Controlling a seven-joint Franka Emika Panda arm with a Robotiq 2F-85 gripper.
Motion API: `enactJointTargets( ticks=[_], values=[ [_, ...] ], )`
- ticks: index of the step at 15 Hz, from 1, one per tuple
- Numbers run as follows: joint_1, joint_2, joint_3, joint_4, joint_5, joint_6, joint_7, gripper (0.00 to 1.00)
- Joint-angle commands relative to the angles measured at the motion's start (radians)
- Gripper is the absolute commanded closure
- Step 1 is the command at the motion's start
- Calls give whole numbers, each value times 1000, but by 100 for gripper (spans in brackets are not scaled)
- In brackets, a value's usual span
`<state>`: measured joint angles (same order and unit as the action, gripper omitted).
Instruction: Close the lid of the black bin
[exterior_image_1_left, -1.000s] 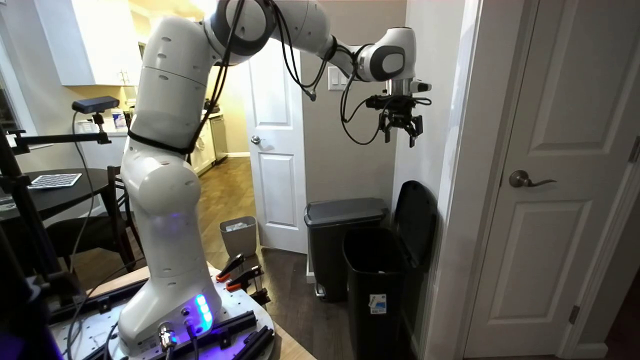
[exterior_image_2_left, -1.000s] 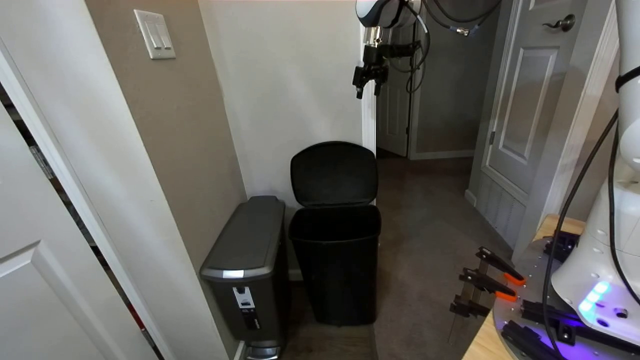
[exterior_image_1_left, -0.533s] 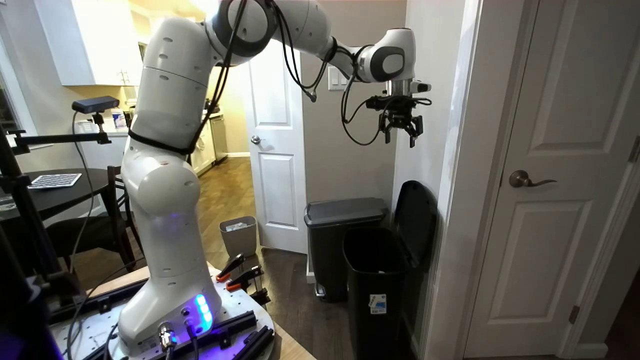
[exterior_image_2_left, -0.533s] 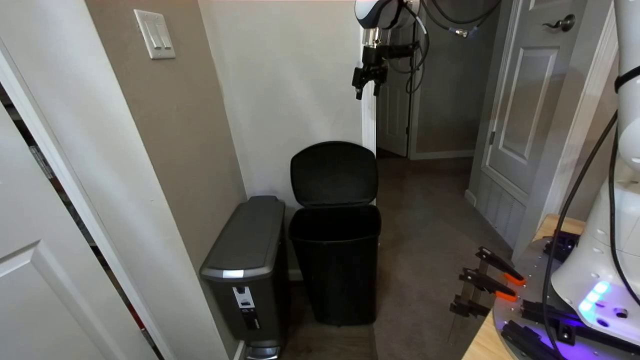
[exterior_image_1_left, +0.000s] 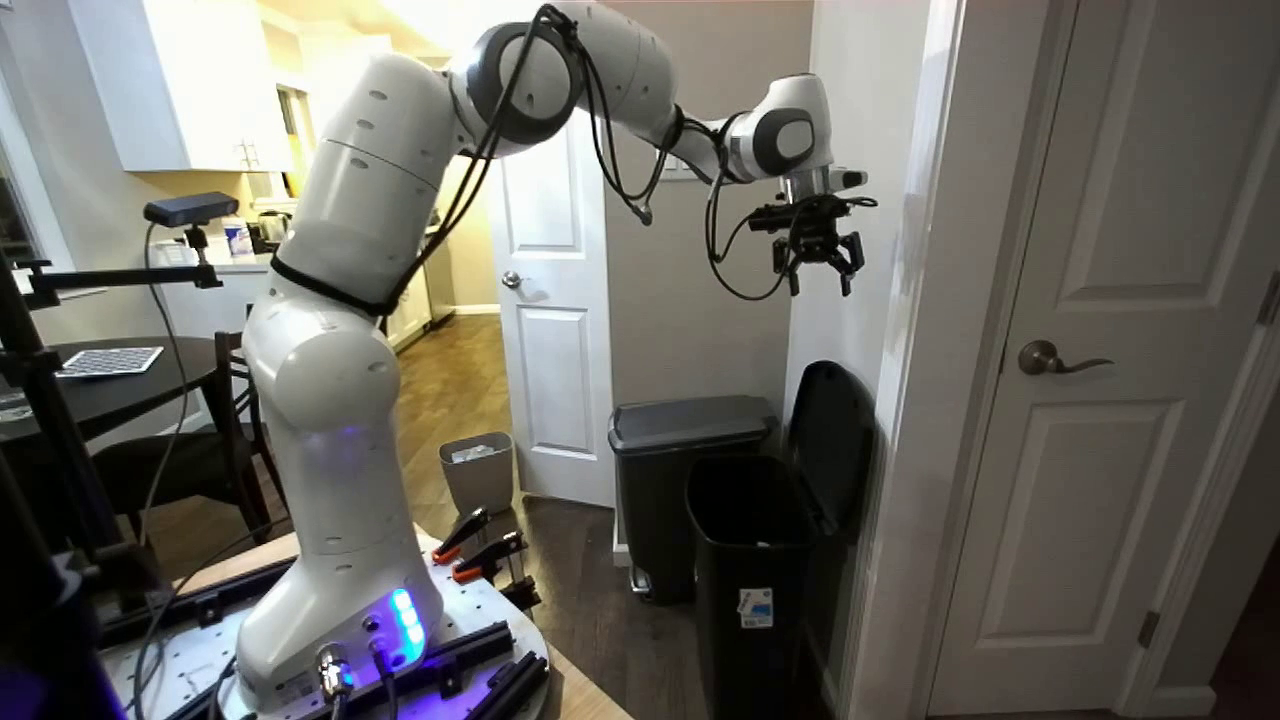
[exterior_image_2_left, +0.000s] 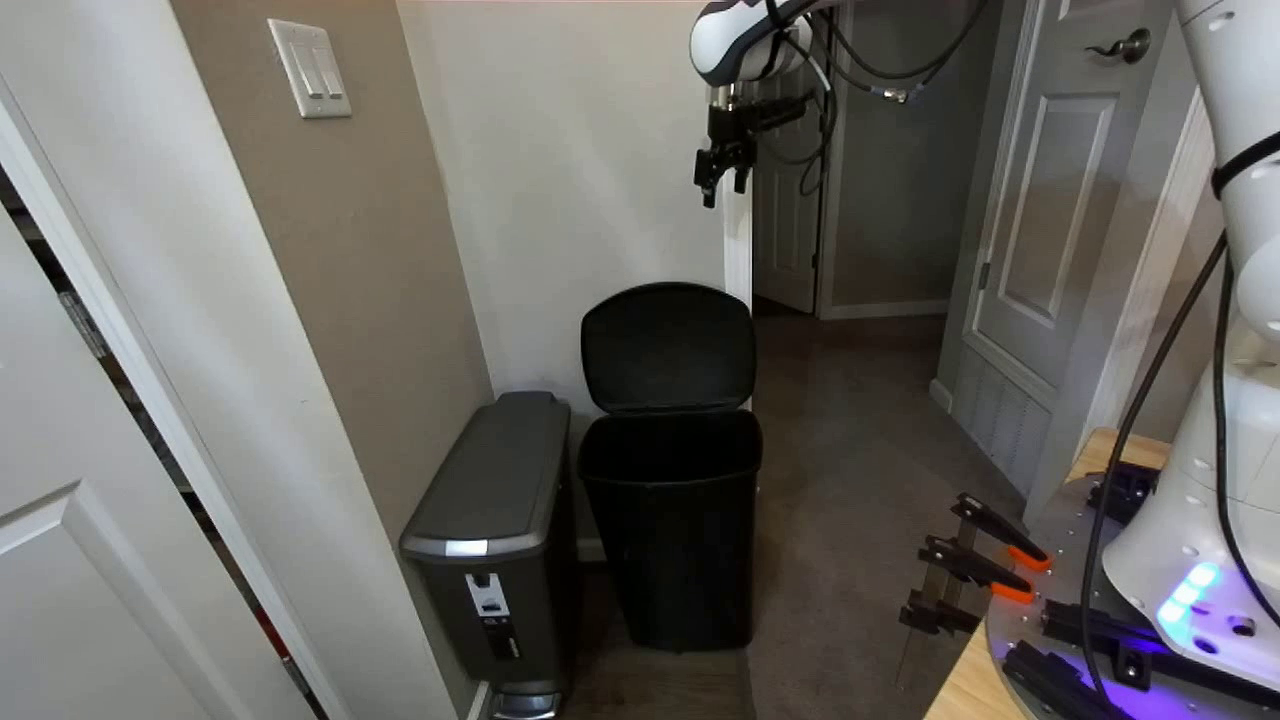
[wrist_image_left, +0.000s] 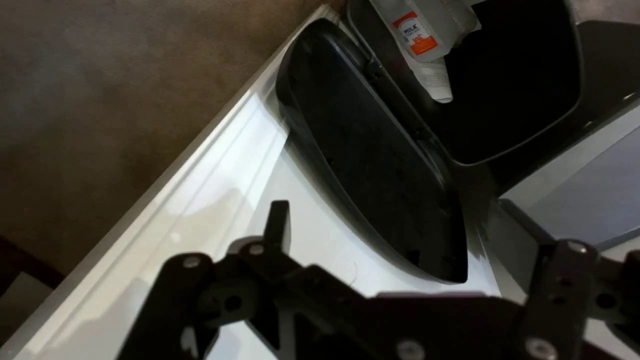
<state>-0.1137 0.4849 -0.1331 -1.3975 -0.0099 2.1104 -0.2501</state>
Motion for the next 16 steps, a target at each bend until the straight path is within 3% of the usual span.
enactJointTargets(
  ticks=[1,9,10,16],
  values=[
    [-20,88,22,85,-49,45,-12,0],
    [-19,240,25,228,-83,21,-9,0],
    [-19,208,32,184,-68,30,7,0],
    [-19,240,32,222,-75,29,6,0]
  ],
)
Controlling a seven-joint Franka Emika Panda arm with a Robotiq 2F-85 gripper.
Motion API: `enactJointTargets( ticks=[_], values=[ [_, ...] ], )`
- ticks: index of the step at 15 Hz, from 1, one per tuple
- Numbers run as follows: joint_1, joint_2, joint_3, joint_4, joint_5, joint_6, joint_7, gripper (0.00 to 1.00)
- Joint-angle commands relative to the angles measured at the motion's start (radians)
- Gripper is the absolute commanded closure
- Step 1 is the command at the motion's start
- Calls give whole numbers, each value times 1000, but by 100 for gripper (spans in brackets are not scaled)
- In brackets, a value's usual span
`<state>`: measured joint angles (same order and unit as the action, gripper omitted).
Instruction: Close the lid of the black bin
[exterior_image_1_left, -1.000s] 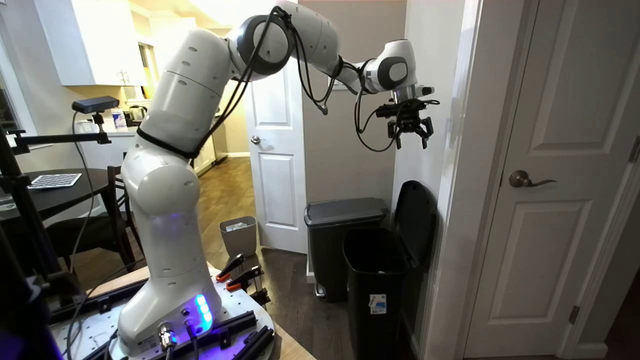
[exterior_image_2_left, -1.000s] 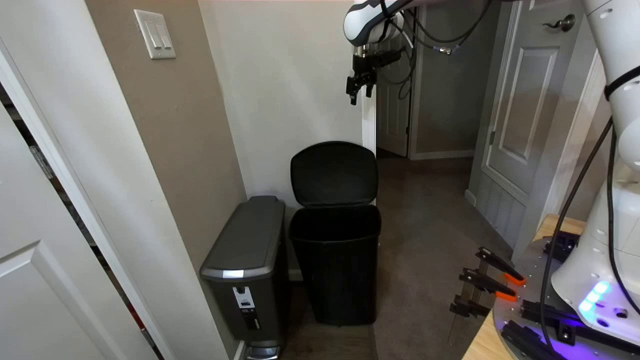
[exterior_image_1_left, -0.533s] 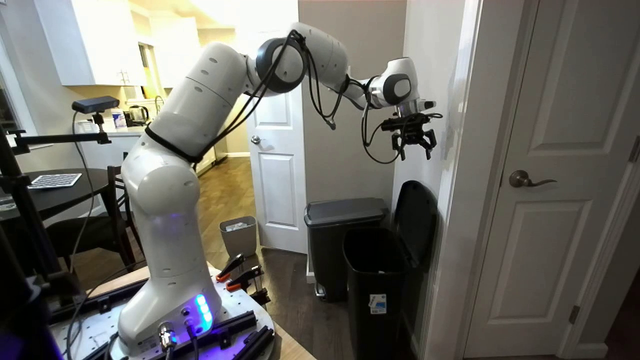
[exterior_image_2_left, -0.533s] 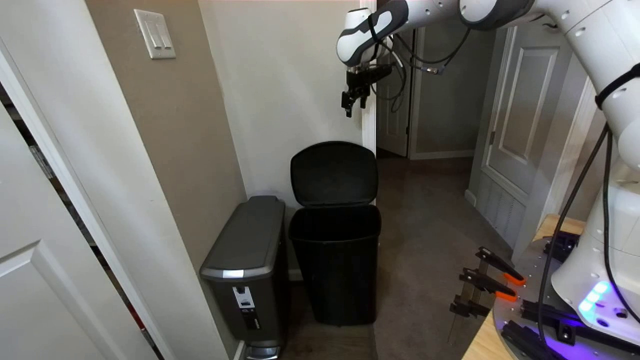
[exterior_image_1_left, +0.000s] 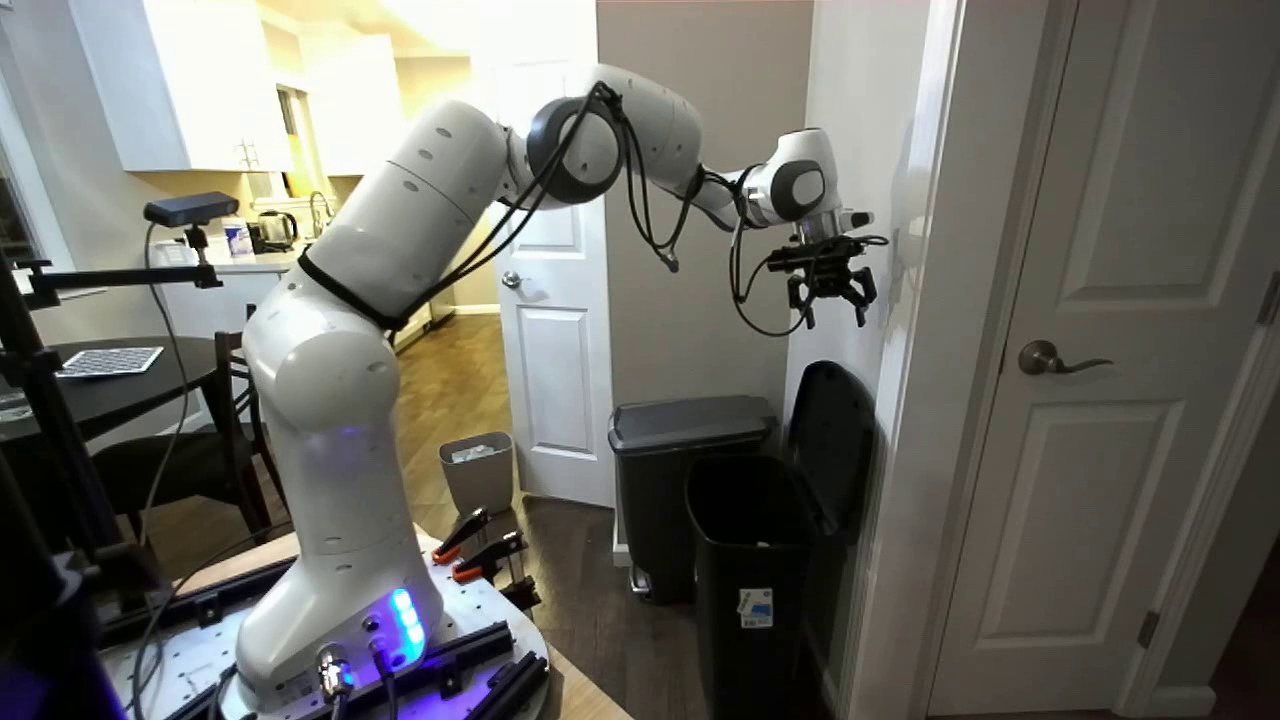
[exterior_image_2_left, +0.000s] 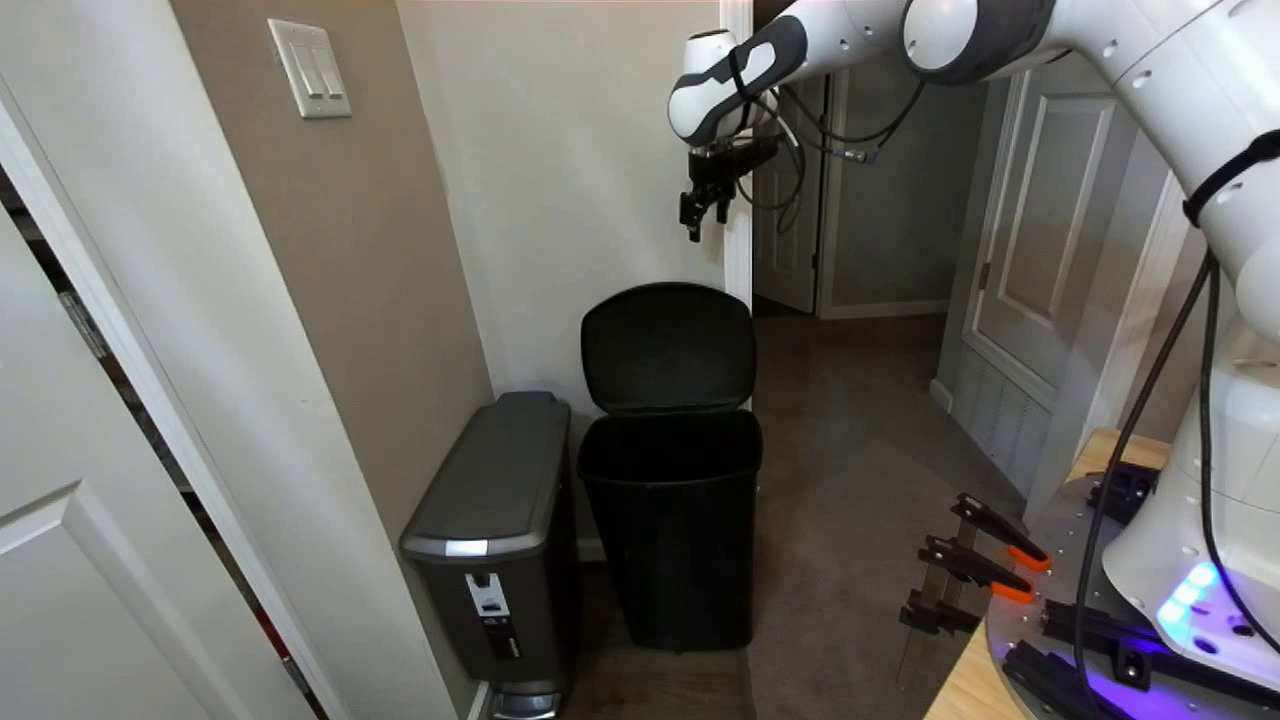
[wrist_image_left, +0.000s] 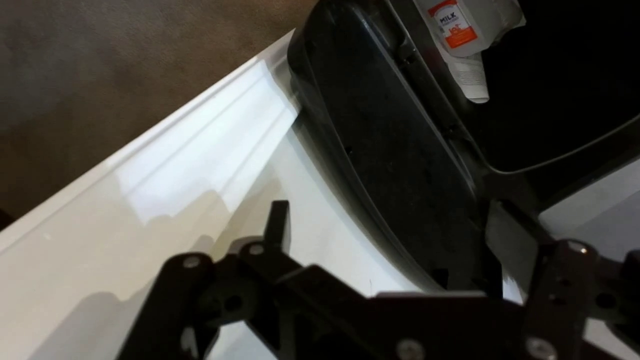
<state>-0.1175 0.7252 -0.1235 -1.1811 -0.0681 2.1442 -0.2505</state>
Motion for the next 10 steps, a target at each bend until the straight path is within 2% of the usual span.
enactJointTargets(
  ticks=[1,7,10],
  values=[
    [-16,0,22,6,-17,-5,6,0],
    [-16,0,22,6,-17,-5,6,0],
    [2,49,5,62,-52,-23,21,0]
  ],
)
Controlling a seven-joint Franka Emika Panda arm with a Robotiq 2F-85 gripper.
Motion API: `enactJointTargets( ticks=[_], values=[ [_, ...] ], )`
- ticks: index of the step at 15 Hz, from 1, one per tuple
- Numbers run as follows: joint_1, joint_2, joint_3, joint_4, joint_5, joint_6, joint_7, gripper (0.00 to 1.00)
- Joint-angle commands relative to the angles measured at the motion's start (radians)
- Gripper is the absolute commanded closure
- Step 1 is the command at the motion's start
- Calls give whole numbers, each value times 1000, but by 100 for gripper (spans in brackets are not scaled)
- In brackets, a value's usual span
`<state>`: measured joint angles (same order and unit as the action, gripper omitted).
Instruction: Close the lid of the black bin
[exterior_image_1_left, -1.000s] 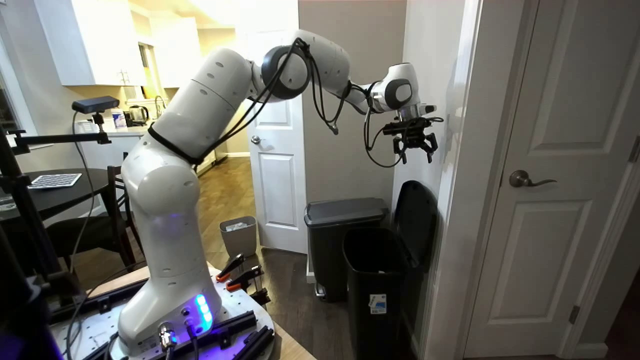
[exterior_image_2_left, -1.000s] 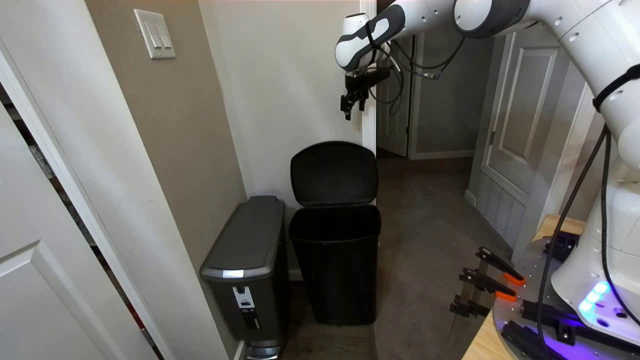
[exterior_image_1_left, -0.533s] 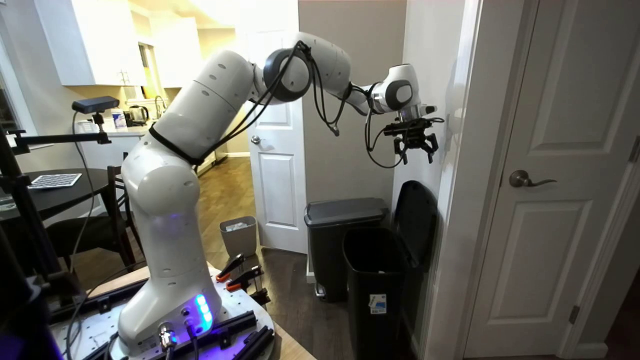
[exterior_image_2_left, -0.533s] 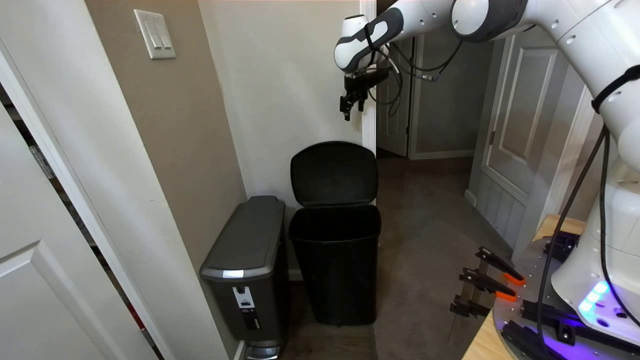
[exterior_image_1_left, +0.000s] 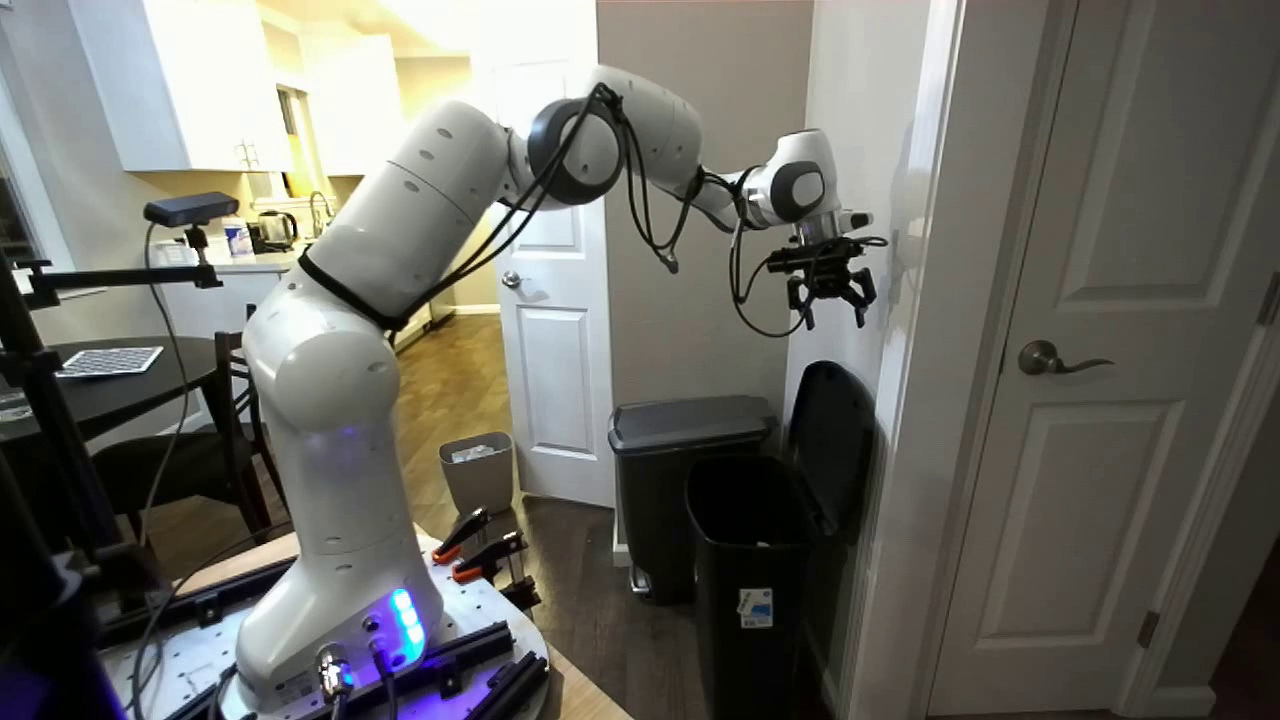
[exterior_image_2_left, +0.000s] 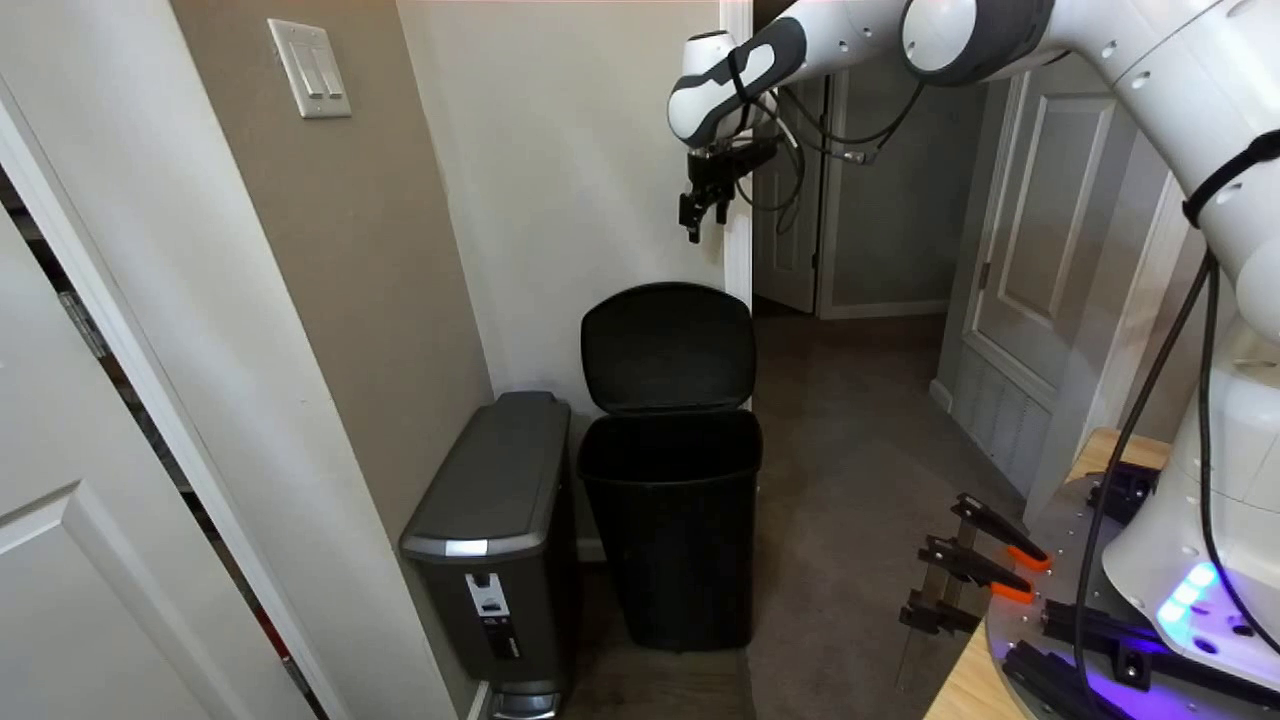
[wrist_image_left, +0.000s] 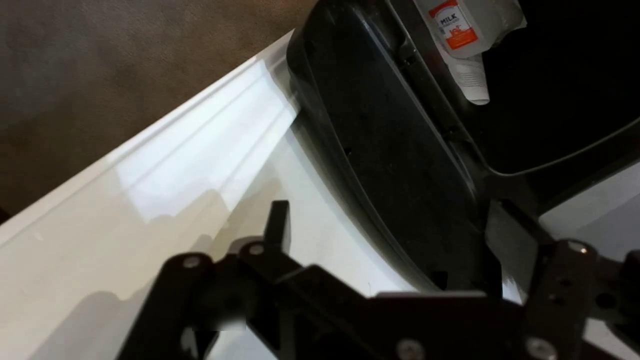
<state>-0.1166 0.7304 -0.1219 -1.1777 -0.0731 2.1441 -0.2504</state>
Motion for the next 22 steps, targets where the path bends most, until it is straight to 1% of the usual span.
enactJointTargets(
  ticks=[1,2,6,10,15,16,17,19,22],
  values=[
    [8,68,-3,86,-65,-34,26,0],
    [12,91,-9,112,-81,-40,32,0],
    [20,226,-24,268,-138,-128,41,0],
    [16,334,-19,397,-146,-206,20,0],
    [22,433,-29,529,-160,-279,20,0],
    [22,445,-28,549,-159,-307,13,0],
    [16,406,-17,476,-136,-250,15,0],
    [17,430,-20,512,-136,-272,15,0],
    [17,438,-23,524,-136,-274,15,0]
  ],
)
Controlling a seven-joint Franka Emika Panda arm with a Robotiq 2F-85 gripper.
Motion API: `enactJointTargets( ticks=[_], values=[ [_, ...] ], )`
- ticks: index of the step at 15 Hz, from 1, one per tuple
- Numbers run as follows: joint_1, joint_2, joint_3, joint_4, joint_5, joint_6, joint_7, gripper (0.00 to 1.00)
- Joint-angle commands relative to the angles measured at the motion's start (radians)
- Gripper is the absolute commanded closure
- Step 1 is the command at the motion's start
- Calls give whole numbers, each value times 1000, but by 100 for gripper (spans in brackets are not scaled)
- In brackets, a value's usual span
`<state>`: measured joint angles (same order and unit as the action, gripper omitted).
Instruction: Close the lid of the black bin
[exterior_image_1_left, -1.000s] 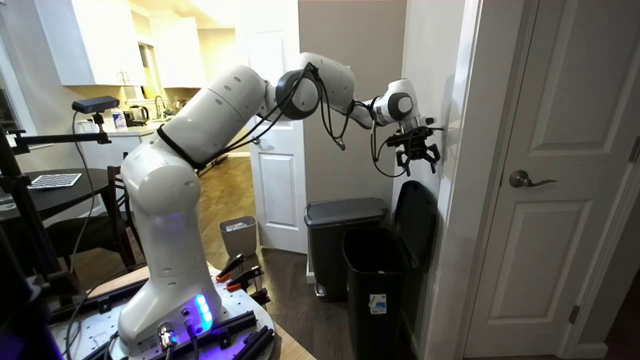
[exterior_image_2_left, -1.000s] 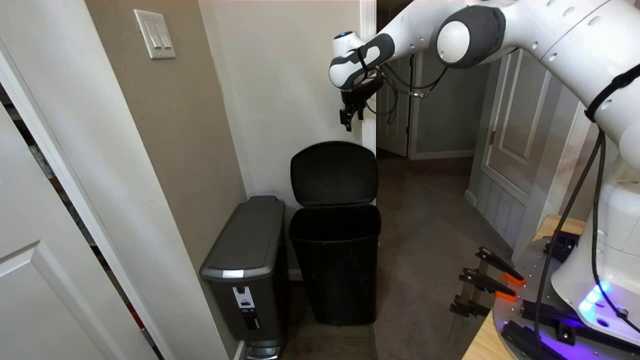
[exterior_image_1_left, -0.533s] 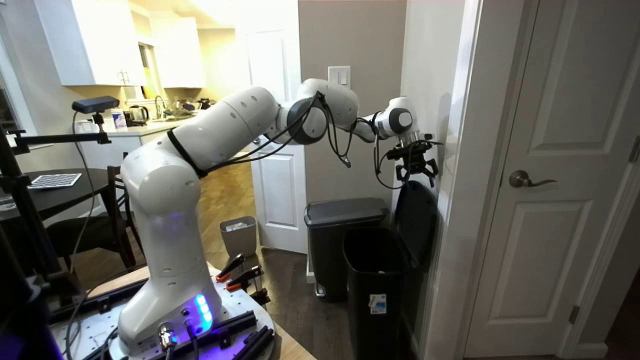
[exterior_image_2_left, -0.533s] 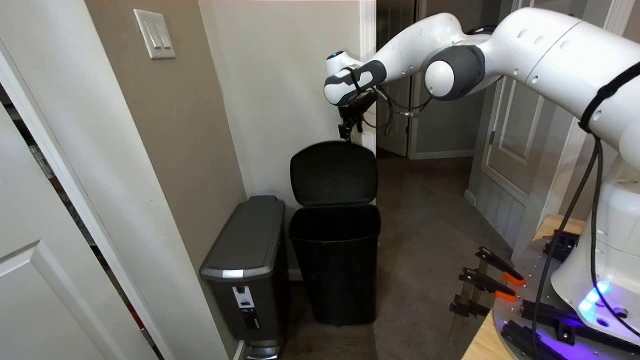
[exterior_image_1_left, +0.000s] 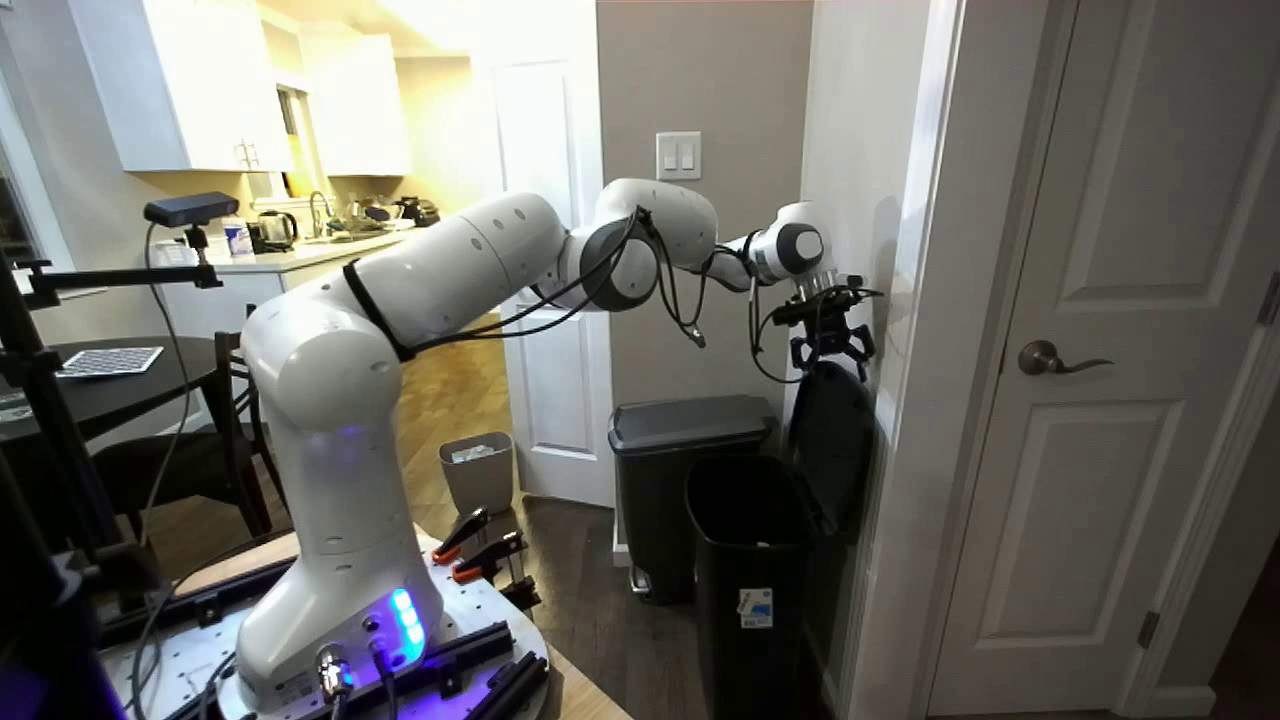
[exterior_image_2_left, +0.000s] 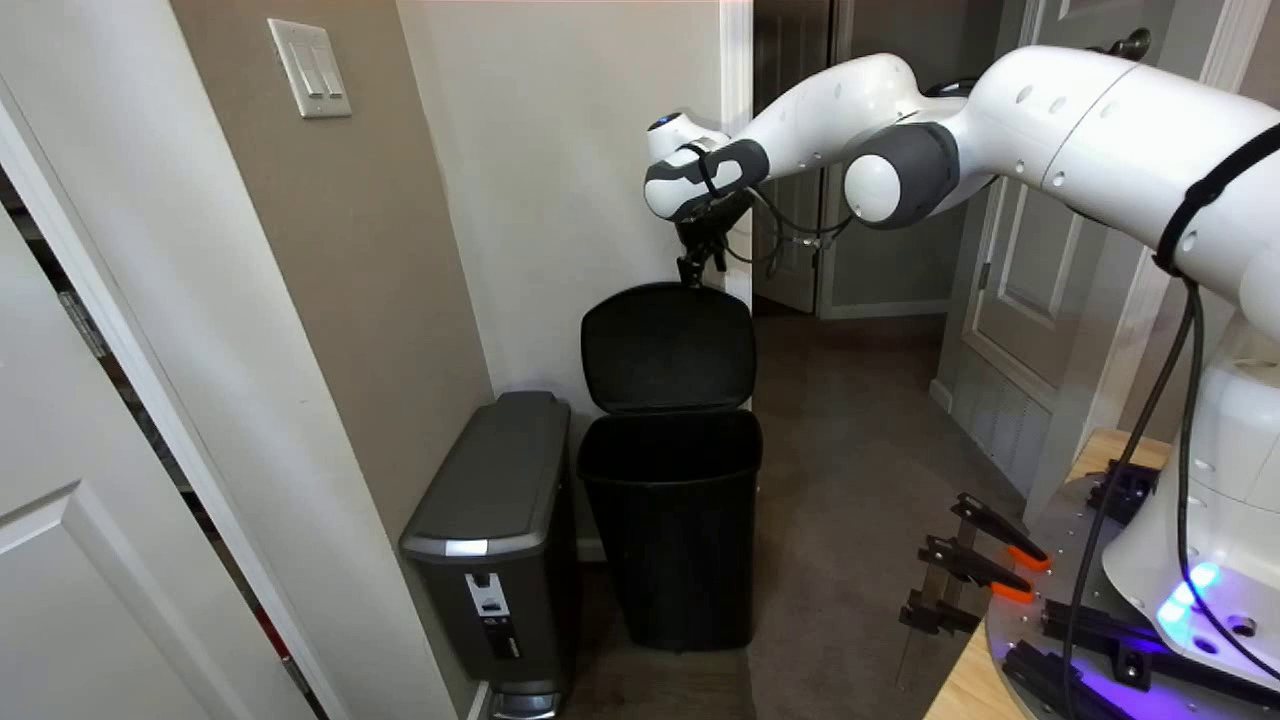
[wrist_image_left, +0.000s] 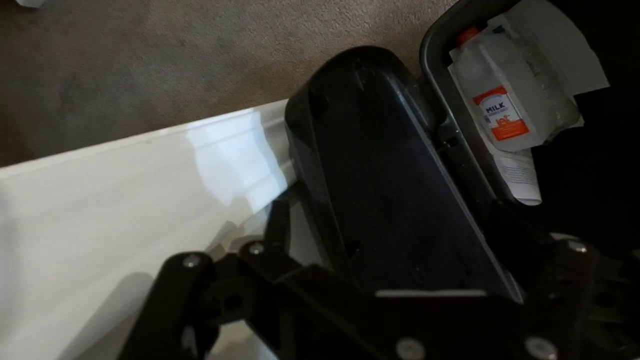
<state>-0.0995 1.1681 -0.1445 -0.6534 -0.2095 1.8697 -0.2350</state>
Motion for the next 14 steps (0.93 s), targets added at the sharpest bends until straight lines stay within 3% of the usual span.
enactJointTargets(
  ticks=[1,8,14],
  values=[
    [0,0,0,0,0,0,0,0],
    [-8,37,-2,41,4,37,18,0],
    [-15,111,4,87,0,213,-22,0]
  ],
)
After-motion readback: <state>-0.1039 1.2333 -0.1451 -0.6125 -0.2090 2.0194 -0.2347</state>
